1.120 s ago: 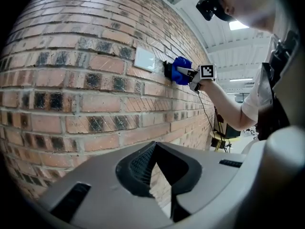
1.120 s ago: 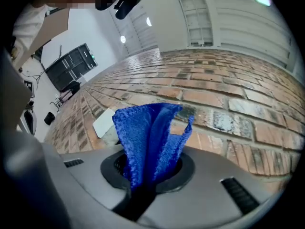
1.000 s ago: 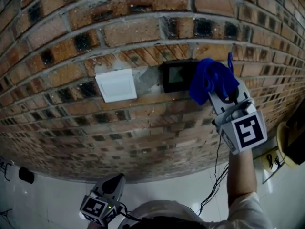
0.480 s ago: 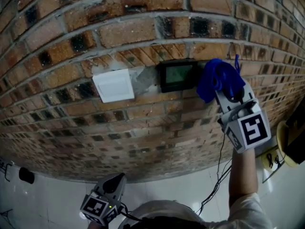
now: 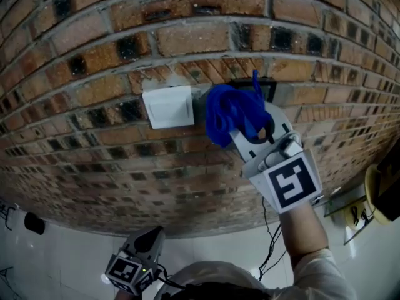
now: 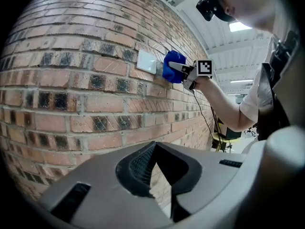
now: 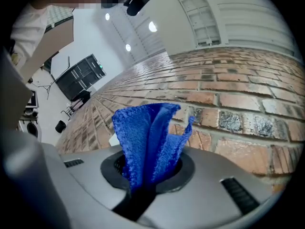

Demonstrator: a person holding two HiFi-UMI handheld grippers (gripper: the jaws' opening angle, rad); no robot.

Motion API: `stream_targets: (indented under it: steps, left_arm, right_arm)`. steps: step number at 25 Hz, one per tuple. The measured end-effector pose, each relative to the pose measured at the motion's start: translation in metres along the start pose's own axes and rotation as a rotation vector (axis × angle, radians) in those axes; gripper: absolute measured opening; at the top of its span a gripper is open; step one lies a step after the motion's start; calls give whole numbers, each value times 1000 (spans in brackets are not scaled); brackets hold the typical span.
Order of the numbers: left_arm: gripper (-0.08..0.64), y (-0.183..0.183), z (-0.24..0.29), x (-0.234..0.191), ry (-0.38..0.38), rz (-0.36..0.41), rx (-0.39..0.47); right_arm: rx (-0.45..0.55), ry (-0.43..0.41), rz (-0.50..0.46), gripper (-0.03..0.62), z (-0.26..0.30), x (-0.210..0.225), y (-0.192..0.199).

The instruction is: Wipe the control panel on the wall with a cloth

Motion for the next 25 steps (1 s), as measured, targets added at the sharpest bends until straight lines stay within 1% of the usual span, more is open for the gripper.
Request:
stream_targets:
  steps: [4,7,11,15,21,25]
  left_arm:
    - [2,2,-5,-4,-17,-9,-2]
    - [1,3,-2,-3,-11,-7,-8]
    - [1,2,8,7,14,4,-13]
    - [2,0,19,18,36,18,-17]
    - [1,-3,27,26,44,23,-27]
    - [2,-4,29,29,46,29,-26]
  right_arm:
    - [3,31,23,89,3,6,2]
    - [-16,73,25,89,-11,25,7]
    - [-41,122,18,89,-33,53,17]
    - [-27,138,-29,91,-53,77,21]
    - [-86,223,-33,89,-80,113,42]
    - [-110,239,-19,89,-86,124,53]
Point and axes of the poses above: the fingertips, and each gripper's own axes: z forward along the fingers, x to its right, y out of its underside, the point moved 2 cm from there along -z, backward along the fingers, and after that the axes turned 5 degrees about x, right-handed, at the moved point
